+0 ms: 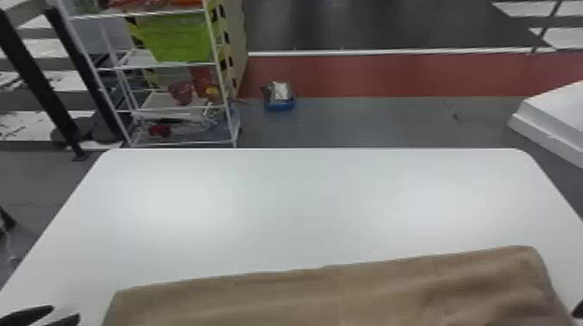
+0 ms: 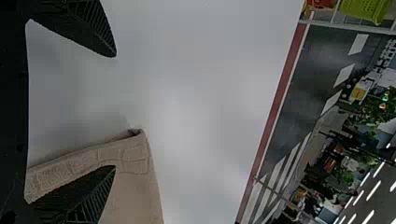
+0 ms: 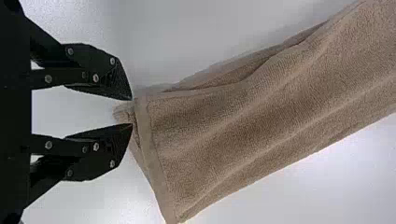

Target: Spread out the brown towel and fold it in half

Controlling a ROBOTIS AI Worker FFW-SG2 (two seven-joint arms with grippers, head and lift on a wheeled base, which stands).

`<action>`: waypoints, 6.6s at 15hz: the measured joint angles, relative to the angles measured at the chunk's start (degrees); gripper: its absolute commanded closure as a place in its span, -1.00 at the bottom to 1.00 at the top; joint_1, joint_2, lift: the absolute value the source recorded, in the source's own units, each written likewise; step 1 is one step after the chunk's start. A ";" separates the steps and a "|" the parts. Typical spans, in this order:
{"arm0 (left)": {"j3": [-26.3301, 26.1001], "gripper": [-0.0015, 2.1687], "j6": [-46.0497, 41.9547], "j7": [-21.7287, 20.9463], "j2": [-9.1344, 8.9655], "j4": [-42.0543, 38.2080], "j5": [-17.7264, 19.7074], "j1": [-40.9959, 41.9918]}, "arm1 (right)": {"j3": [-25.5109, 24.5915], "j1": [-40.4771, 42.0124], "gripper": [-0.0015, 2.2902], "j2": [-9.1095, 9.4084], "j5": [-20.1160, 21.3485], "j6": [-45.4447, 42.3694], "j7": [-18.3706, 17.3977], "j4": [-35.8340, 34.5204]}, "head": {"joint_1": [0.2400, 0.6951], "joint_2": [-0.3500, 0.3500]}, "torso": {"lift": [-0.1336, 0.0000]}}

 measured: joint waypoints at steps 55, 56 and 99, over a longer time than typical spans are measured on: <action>0.07 -0.98 -1.41 0.17 0.46 0.57 0.44 -0.09 | 0.67 -14.30 -0.44 0.30 -9.50 19.95 0.00 10.02 | 1.00 0.04 | -0.85; 0.10 -0.98 -1.41 0.16 0.45 0.56 0.44 -0.09 | 1.28 -15.39 -0.44 0.53 -9.50 19.99 0.00 11.05 | 1.00 0.06 | -0.85; 1.35 -0.98 -2.11 -0.07 0.37 0.94 1.34 0.44 | 2.25 -25.98 -0.70 2.82 -16.71 23.94 0.00 24.71 | 1.00 0.14 | -0.85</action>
